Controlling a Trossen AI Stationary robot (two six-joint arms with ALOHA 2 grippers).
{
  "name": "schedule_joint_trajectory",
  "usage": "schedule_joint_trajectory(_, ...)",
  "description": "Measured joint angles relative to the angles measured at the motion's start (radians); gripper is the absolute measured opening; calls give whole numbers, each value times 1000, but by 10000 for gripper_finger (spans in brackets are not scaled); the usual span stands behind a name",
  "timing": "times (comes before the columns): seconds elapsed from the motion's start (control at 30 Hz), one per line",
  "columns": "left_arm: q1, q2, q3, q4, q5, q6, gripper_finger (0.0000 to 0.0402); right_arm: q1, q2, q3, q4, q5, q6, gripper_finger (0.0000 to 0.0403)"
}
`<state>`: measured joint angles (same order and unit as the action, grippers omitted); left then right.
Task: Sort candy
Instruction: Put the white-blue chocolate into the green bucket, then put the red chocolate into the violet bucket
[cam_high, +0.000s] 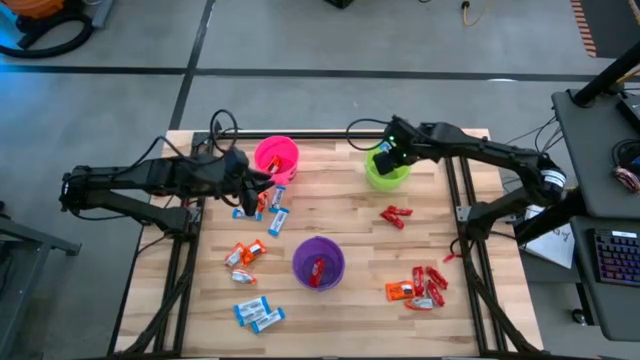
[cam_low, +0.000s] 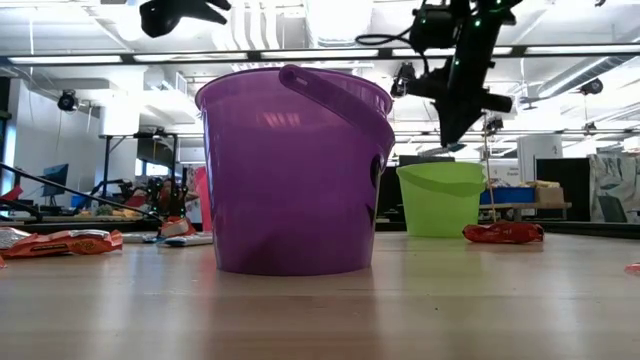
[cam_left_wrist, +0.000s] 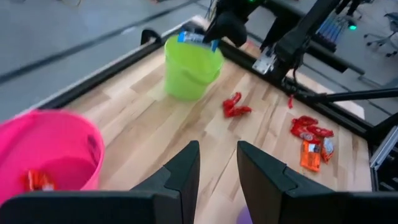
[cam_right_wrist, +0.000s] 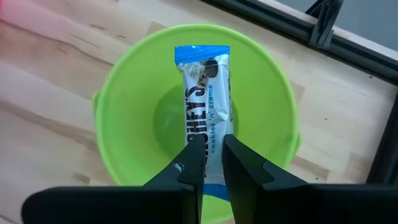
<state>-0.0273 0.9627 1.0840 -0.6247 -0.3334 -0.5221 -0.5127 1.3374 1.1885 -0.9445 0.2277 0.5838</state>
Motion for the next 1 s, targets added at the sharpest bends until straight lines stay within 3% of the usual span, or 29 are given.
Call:
schedule_joint_trajectory(0.23,-2,0,0,-170,7,-148,91,1,28,-1,4,8,-11,48)
schedule_joint_trajectory(0.4,-3,0,0,-267,41,-227,91,1,26,-1,8,8,-19,80)
schedule_joint_trajectory(0.77,-37,0,0,-321,253,-287,91,2,3,3,2,-2,-18,165)
schedule_joint_trajectory(1.0,-121,0,0,-371,268,-394,91,7,-35,40,3,-107,-16,186)
